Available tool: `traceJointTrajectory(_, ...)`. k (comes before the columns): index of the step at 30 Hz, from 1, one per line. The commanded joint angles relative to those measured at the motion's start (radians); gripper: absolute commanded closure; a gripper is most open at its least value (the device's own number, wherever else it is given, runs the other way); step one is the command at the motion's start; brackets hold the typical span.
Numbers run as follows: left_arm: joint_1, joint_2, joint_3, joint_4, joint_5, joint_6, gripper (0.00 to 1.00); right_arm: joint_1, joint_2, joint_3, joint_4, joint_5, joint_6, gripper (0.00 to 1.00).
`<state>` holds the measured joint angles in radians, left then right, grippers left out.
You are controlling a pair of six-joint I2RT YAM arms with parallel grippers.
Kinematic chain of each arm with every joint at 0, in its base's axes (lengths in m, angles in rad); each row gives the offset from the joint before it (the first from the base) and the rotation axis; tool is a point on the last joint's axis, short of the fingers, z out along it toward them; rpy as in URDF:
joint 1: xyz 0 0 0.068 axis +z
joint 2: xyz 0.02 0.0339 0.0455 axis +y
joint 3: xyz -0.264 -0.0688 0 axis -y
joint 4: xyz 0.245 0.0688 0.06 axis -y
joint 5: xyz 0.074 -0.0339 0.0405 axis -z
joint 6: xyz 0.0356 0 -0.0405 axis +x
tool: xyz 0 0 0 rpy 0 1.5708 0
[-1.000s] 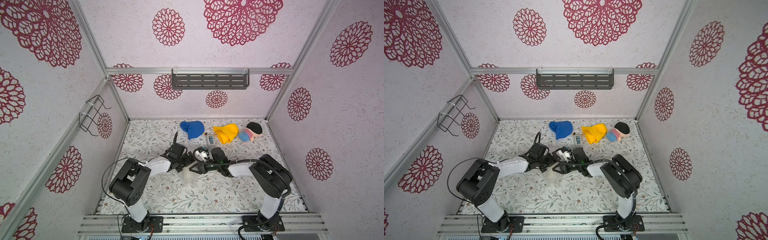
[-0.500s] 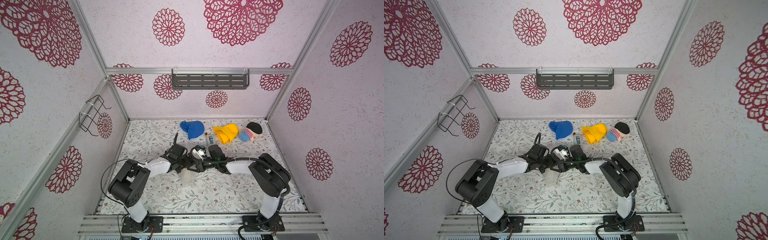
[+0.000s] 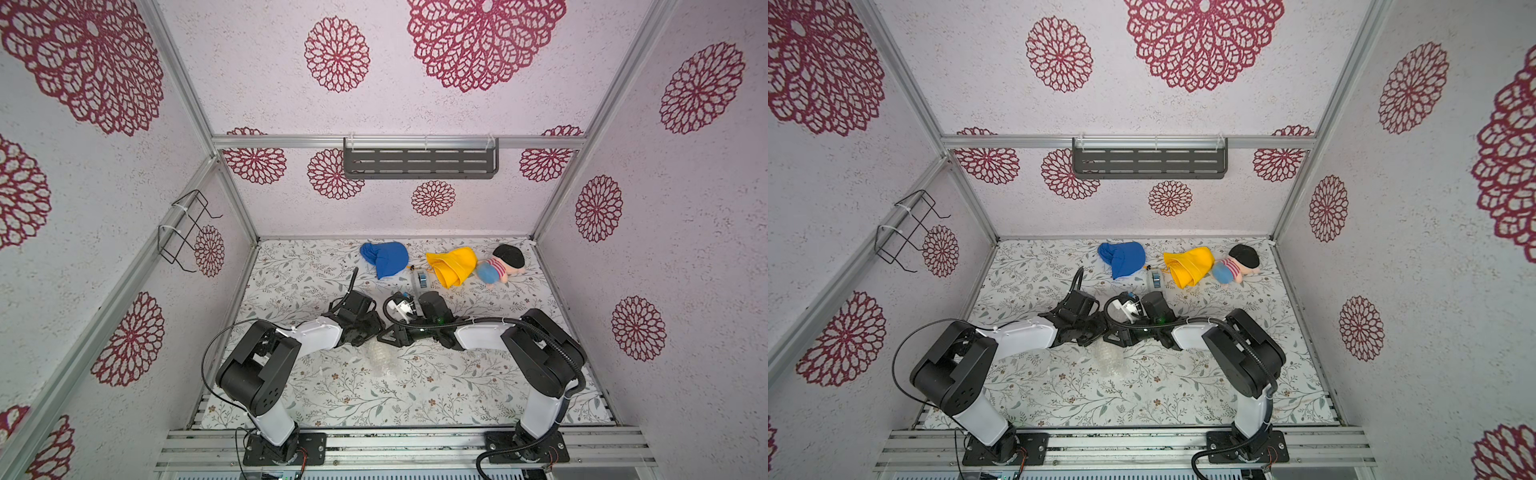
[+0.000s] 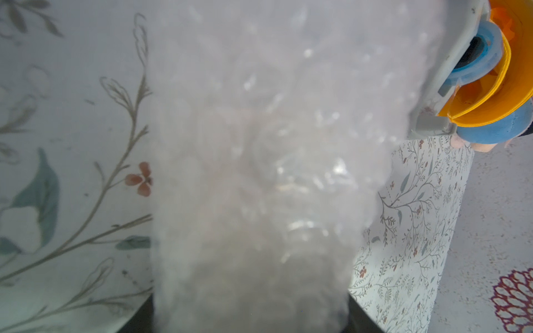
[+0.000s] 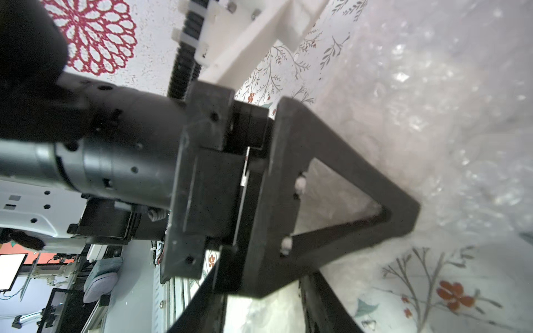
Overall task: Wrap vases in bubble wrap
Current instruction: Wrap the vase in bubble wrap.
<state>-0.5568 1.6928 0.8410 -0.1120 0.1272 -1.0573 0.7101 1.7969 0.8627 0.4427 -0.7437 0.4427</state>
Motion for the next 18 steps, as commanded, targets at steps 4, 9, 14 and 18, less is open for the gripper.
traceJointTrajectory(4,-0.022,0.031,0.017,-0.093,-0.014,0.052,0.64,-0.051,-0.199,-0.084,-0.075,0.221,-0.062,0.43)
traceJointTrajectory(9,-0.020,0.050,0.073,-0.114,0.000,0.146,0.74,-0.146,-0.251,-0.126,-0.079,0.316,0.019,0.51)
traceJointTrajectory(14,-0.021,0.054,0.093,-0.100,0.050,0.209,0.79,-0.196,-0.121,-0.102,0.026,0.224,0.249,0.59)
traceJointTrajectory(18,-0.020,0.053,0.093,-0.100,0.080,0.242,0.80,-0.196,0.002,-0.057,0.161,0.131,0.396,0.58)
